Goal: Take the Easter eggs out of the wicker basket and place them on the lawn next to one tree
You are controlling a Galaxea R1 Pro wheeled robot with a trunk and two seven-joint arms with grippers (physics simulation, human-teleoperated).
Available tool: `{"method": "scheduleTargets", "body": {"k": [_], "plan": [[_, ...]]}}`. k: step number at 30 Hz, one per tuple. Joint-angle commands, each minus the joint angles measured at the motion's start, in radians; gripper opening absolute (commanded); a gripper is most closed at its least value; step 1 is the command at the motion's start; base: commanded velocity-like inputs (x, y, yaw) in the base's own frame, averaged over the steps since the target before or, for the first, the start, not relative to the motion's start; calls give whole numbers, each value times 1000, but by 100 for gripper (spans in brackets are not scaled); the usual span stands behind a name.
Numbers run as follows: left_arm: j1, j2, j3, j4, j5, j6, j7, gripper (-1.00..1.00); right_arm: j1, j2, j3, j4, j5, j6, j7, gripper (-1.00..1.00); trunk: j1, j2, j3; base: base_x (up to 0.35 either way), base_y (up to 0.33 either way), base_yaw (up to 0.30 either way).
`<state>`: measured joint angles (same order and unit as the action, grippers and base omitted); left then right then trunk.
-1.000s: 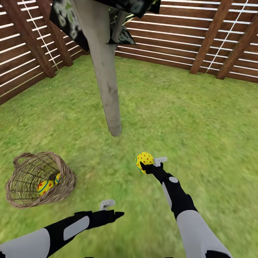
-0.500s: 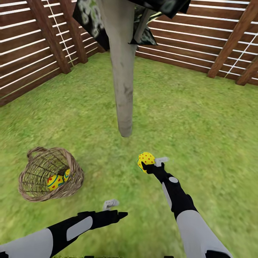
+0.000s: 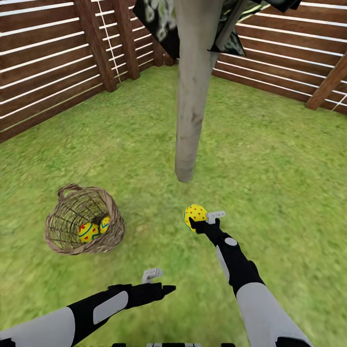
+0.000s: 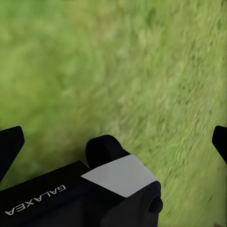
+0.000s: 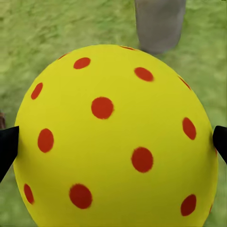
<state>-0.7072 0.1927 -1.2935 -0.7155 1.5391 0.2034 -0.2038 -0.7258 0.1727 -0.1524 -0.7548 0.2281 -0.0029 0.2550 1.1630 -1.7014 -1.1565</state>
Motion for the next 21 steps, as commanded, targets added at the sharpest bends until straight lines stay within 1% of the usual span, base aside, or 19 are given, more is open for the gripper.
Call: {"method": "scheduleTargets", "body": {"k": [1, 8, 9, 10, 12, 13, 14, 15, 16, 17, 18, 21], "plan": [[-2, 1, -5, -1, 10, 1, -2, 100, -1, 2, -4, -2, 10, 0, -1, -100, 4, -8, -4, 0, 0, 39], [-1, 2, -5, -2, 6, 3, -4, 100, -1, 2, -1, -4, 13, -3, -17, -100, 31, -57, -26, 0, 0, 4], [-1, 4, -6, -2, 4, 5, -11, 100, -1, 2, -1, -3, 13, -3, -17, -100, 35, -64, -29, 0, 0, 0], [-2, 9, -6, -2, 2, 6, -55, 100, -1, 2, 0, -2, 13, -2, -16, -100, 38, -71, -32, 0, 0, 0], [-2, 16, -9, 3, -8, 6, -190, 100, -1, 2, 1, -2, 13, -2, -16, -100, 46, -85, -38, 0, 0, 0], [-2, 17, -10, 6, -26, 5, -254, 100, -1, 2, 2, -2, 13, -2, -16, -100, 50, -92, -42, 0, 0, 0], [-2, 18, -9, 9, -81, 5, -311, 100, -1, 2, 2, -1, 13, -3, -16, -100, 54, -99, -45, 0, 0, 0], [-2, 18, -7, 8, -127, 4, -331, 100, -1, 2, 15, -1, 13, -2, -16, -100, 58, -106, -48, 0, 0, 0], [-2, 16, -7, 8, -142, 4, -336, 100, -1, 2, 36, -2, 13, -1, -16, -100, 61, -113, -51, 0, 0, 0], [-2, 14, -7, 8, -147, 3, -338, 100, -1, 2, 52, -3, 12, -1, -13, -100, 65, -120, -54, 0, 0, 0], [-2, 14, -7, 8, -149, 3, -339, 100, -1, 2, 59, -3, 11, -2, -12, -100, 69, -127, -57, 0, 0, 0], [-2, 12, -7, 8, -151, 2, -341, 100, -1, 2, 66, 0, 10, -7, -15, -100, 81, -148, -67, 0, 0, 0]]}}
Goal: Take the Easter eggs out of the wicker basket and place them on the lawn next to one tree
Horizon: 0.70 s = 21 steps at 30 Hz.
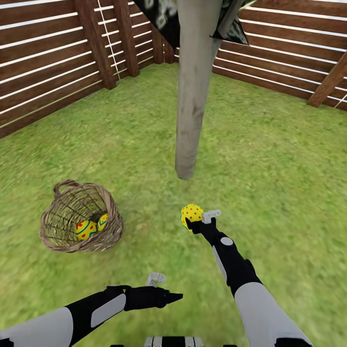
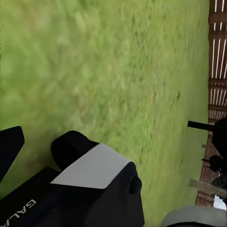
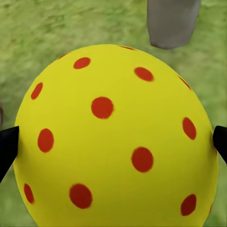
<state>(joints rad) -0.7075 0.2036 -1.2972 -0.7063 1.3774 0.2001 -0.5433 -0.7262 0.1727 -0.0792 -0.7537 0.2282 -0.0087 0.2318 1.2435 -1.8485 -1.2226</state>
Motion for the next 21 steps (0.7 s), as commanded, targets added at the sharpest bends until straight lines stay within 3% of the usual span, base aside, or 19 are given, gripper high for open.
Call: {"method": "scheduleTargets", "body": {"k": [1, 21], "plan": [[-1, 1, -4, -1, 10, 5, -1, 100, 0, 2, -8, 0, 10, -3, 8, -100, 4, -8, -4, 0, 0, 0], [-1, -2, -8, 2, 25, 5, -3, 100, -1, 2, -10, 3, 8, -21, 8, -100, 81, -148, -66, 0, 0, 0]]}}
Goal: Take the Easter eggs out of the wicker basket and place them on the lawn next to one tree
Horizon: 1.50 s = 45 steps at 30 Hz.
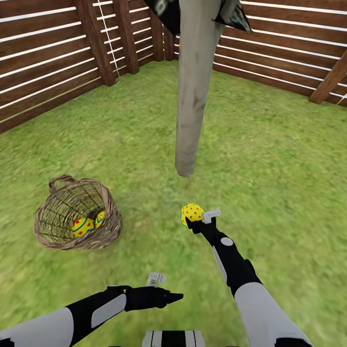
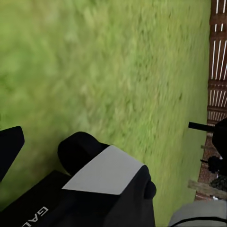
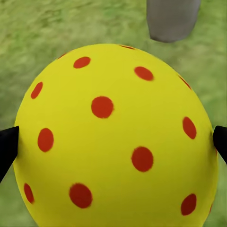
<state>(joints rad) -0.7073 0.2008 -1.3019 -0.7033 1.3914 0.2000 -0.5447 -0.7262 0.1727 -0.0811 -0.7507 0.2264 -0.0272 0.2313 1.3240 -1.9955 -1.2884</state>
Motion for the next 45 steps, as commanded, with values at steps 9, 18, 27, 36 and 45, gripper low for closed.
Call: {"method": "scheduleTargets", "body": {"k": [9, 18, 27, 36, 45], "plan": [[-1, 0, -4, -1, 12, 6, 0, 100, 0, 2, -8, 1, 10, -3, 8, -100, 34, -64, -41, 0, 0, 0], [-1, 0, -4, 0, 13, 6, 5, 100, 0, 2, -8, 1, 11, -3, 9, -100, 57, -106, -74, 0, 0, 0], [-1, -3, -4, 1, 7, 4, 13, 100, 0, 2, -8, 2, 11, -3, 10, -100, 57, -106, -89, 243, 49, 0], [-1, -5, -5, 1, 1, 4, 15, 100, 0, 2, -7, 1, 10, -1, 13, -100, 57, -106, -98, 204, -95, 0], [-1, -6, -5, 0, 7, 5, 15, 100, 0, 2, -8, 0, 13, -1, 11, -100, 57, -106, -110, 171, -65, 0]]}}
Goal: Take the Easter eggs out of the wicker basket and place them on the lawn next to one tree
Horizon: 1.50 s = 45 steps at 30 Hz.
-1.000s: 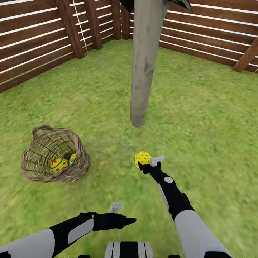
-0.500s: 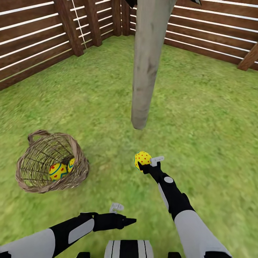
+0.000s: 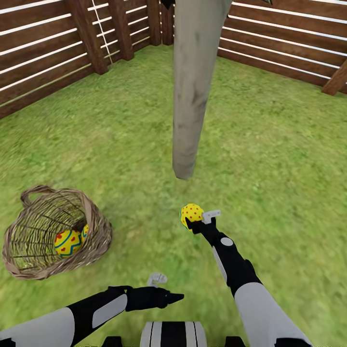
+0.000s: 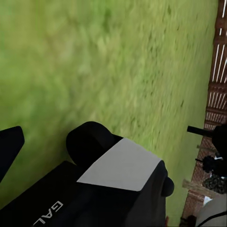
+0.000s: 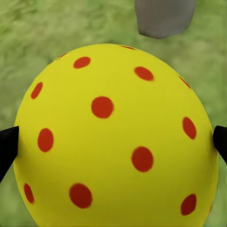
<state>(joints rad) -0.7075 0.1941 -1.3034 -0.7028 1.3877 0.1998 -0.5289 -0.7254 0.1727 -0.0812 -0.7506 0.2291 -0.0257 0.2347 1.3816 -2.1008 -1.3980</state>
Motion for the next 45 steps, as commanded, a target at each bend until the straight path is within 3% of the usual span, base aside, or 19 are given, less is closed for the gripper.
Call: {"method": "scheduleTargets", "body": {"k": [1, 9, 23, 25, 28, 30, 34, 37, 45], "plan": [[-1, 1, -4, -2, 11, 6, -2, 100, -1, 2, -7, -2, 11, -3, 7, -100, 0, 0, -2, 6, -2, 0], [-1, 1, -4, -3, 11, 6, -3, 100, -1, 2, -11, -10, 13, -3, 6, -100, 0, 0, -15, 0, 0, 0], [-1, 2, 5, -23, 13, 6, -18, 100, 0, 2, -8, -8, 12, -15, 5, -100, 54, -98, -67, 0, 0, 0], [-1, 4, 33, -28, 12, 8, -44, 100, -1, 2, -8, -4, 13, -14, 5, -100, 61, -112, -73, 0, 0, 0], [-1, 12, 130, -28, 11, 17, -98, 100, -1, 2, -8, -2, 13, -14, 5, -100, 73, -133, -82, 0, 0, 0], [-1, 9, 165, -29, 11, 22, -105, 100, -1, 2, -8, -2, 13, -14, 5, -100, 80, -147, -89, 0, 0, 0], [-1, 11, 179, -72, 11, 31, -109, 100, 0, 2, -8, -3, 13, -14, 5, -100, 96, -175, -101, 0, 0, 0], [-1, 5, 211, -95, 5, 71, -108, 100, 0, 2, -8, -6, 13, -14, 5, -100, 107, -196, -111, 0, 0, 0], [-1, 4, 216, -96, 1, 76, -108, 100, -1, 2, -8, -9, 12, -12, 5, -100, 138, -252, -136, 0, 0, 0]]}}
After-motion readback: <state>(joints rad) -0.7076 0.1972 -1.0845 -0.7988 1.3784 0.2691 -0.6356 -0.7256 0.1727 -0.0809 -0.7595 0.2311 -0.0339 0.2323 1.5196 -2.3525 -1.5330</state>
